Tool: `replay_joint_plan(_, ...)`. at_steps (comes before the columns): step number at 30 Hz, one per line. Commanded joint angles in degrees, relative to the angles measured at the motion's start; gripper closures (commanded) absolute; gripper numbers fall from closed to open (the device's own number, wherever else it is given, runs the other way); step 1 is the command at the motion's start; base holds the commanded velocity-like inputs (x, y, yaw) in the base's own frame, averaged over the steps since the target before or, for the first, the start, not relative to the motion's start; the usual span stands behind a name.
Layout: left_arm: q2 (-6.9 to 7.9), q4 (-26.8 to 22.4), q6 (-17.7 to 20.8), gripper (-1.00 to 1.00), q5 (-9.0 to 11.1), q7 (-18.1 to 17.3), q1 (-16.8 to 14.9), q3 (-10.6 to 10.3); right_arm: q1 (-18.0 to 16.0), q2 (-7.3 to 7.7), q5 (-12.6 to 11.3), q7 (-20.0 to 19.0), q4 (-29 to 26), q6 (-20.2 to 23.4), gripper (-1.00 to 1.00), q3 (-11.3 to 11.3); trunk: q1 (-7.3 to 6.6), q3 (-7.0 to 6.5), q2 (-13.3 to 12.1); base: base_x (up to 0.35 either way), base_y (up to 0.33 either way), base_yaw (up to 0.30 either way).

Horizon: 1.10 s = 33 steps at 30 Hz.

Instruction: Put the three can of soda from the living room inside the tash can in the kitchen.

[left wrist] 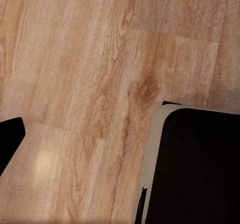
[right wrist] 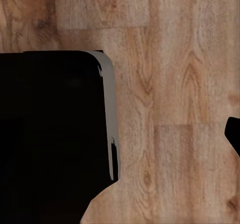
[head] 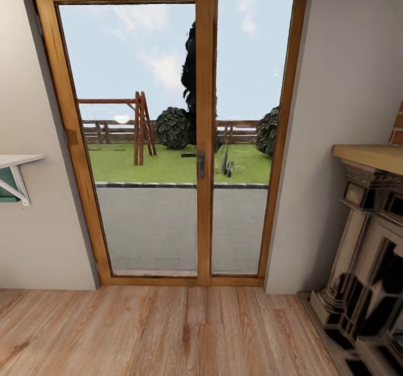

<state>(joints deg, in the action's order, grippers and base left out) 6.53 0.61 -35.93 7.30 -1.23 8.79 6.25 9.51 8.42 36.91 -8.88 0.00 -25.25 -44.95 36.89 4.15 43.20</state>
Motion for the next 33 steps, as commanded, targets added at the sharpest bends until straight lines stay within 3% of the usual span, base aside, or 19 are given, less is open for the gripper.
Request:
replay_joint_plan(1,0.01,0.0,0.03,-1.0,0.0,0.0,0.0,-0.01,0.01,-0.01,0.0,0.0,0.0,0.0,-1.0,-0.01,-0.23,-0.19,-0.42,0.0,0.0,0.0)
replay_joint_plan(5,0.15,-0.02,0.16,-1.0,0.0,0.0,0.0,-0.01,0.02,0.0,-0.05,0.0,-0.04,0.02,-1.0,-0.04,-1.11,-0.9,-2.02,0.0,0.0,0.0)
replay_joint_plan(33,-0.18,-0.52,0.25,-1.0,-0.03,-0.08,-0.36,-0.07,-0.35,-0.54,-0.42,-0.09,-4.52,-0.94,-1.0,0.41,-1.11,-0.9,-2.02,0.0,0.0,0.0)
